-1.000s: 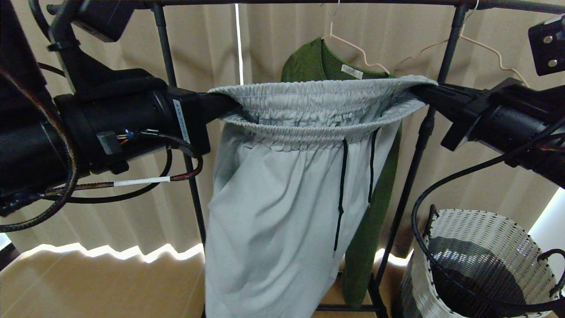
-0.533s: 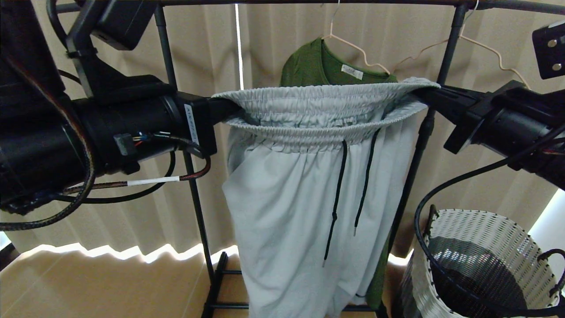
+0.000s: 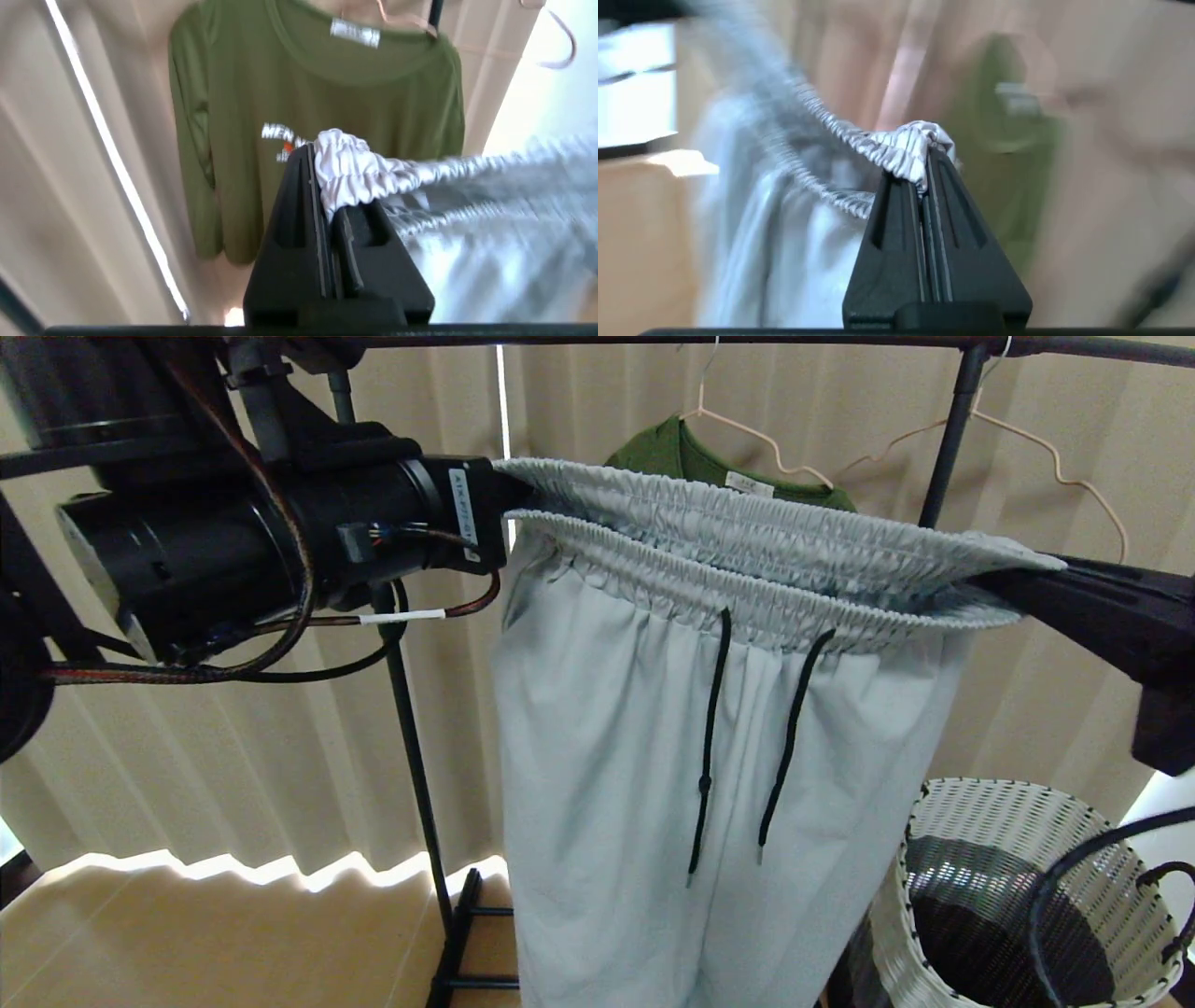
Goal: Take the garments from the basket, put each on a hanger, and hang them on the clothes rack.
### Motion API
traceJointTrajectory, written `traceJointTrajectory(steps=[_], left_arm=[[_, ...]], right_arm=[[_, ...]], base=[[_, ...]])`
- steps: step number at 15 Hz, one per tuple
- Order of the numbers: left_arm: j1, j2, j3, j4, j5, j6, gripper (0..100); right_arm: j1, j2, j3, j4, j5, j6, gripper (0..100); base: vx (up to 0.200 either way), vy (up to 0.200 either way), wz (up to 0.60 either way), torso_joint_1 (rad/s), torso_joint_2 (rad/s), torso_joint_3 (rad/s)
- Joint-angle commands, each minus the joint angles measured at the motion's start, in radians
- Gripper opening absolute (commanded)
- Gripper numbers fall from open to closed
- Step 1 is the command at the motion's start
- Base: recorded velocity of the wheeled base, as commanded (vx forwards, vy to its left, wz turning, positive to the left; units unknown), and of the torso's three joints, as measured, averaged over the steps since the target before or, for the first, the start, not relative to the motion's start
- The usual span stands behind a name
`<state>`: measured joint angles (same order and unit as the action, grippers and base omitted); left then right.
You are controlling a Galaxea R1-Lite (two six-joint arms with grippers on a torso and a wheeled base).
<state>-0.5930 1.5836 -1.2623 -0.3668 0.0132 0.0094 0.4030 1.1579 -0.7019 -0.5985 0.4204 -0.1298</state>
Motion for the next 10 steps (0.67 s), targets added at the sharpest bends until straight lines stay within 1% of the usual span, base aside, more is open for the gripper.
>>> traceJointTrajectory(steps=[1, 2, 3, 8, 9, 10], left_arm=[[-0.002, 0.052, -0.026, -0.001, 0.001, 0.000, 0], [-0.002, 0.055, -0.025, -0.001, 0.001, 0.000, 0], [-0.002, 0.053, -0.023, -0.001, 0.001, 0.000, 0], [-0.002, 0.047, -0.015, -0.001, -0.001, 0.001, 0], [-0.002, 0.036, 0.000, 0.003, -0.001, 0.003, 0], [-0.001, 0.010, 0.023, 0.016, -0.001, 0.009, 0]], right_arm=[[0.000, -0.110, 0.059, 0.017, 0.084, -0.001, 0], [0.004, -0.115, 0.088, 0.017, 0.107, -0.001, 0], [0.005, -0.112, 0.102, 0.016, 0.107, -0.001, 0], [-0.003, -0.095, 0.099, 0.016, 0.103, -0.005, 0], [-0.019, -0.086, 0.094, 0.016, 0.100, -0.007, 0], [-0.070, -0.069, 0.084, 0.014, 0.098, -0.010, 0]], base=[[0.000, 0.000, 0.00, 0.000, 0.00, 0.000], [0.000, 0.000, 0.00, 0.000, 0.00, 0.000], [0.000, 0.000, 0.00, 0.000, 0.00, 0.000], [0.000, 0.000, 0.00, 0.000, 0.00, 0.000], [0.000, 0.000, 0.00, 0.000, 0.00, 0.000], [0.000, 0.000, 0.00, 0.000, 0.00, 0.000]])
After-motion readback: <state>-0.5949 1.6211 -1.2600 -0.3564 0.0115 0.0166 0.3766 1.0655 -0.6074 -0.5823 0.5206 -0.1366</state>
